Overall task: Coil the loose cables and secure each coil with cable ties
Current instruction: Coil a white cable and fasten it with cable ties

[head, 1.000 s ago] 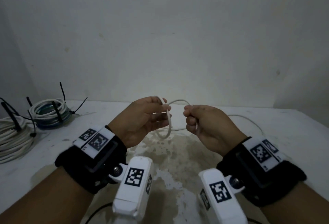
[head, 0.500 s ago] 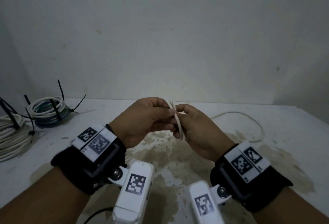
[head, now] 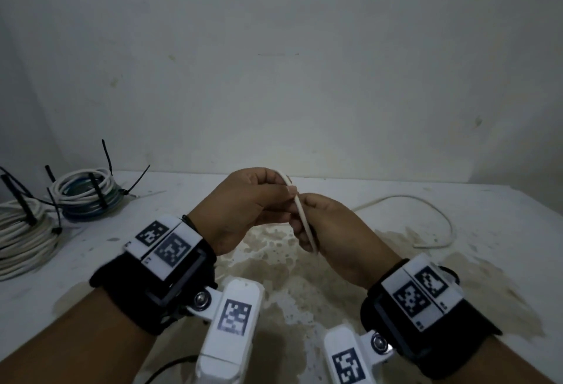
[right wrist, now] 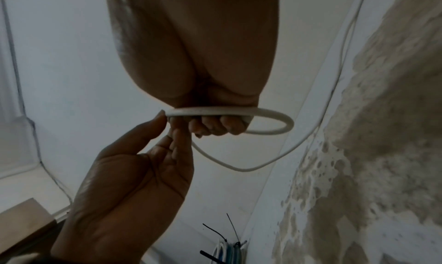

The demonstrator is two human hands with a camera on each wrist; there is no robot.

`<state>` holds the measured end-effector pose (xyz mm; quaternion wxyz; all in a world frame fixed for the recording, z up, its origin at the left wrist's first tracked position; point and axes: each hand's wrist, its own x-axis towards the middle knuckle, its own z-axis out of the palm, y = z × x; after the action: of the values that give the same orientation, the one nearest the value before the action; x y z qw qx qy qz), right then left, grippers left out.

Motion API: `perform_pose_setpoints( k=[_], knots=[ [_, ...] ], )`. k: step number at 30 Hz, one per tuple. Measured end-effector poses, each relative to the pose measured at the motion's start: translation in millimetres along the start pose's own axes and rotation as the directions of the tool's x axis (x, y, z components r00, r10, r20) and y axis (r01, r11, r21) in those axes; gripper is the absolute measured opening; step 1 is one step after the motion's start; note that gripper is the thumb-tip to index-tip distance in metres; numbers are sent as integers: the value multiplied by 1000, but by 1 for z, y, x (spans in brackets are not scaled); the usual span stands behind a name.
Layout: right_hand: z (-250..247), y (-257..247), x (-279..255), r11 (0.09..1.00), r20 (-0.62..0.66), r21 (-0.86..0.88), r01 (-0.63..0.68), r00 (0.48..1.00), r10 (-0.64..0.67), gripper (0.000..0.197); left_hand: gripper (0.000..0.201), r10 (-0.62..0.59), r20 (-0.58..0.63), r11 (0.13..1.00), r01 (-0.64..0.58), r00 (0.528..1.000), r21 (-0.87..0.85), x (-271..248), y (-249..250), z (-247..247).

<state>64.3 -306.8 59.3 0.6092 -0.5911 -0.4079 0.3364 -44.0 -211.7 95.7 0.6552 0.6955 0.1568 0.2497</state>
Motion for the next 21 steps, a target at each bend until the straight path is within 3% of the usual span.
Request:
perform_pose_setpoints(
  k=[5,8,12,17,19,21],
  knots=[
    [-1,5,-5,973,56,227,-44,998,32,22,10,89,-134,988,-70,987,141,8,-6,-7],
    [1,5,-7,948,67,314,-46,997,26,24,16,100,-190,987,-73,977,142,12,-9,-9],
    [1,3,-12,951,106,306,-43,994,11,26,12,165,-254,982,-136,953,128,17,-8,-11],
    [-4,-9,-13,954,169,290,-79,985,31,25,11,265,-248,957,-223,932,185,19,-6,-12],
    [-9,-19,-12,938,181,335,-90,983,29,22,23,376,-315,909,-281,872,309,22,-9,-14],
    [-13,-30,-11,911,200,401,-91,980,10,18,26,523,-346,793,-296,779,532,26,-14,-17]
  ],
)
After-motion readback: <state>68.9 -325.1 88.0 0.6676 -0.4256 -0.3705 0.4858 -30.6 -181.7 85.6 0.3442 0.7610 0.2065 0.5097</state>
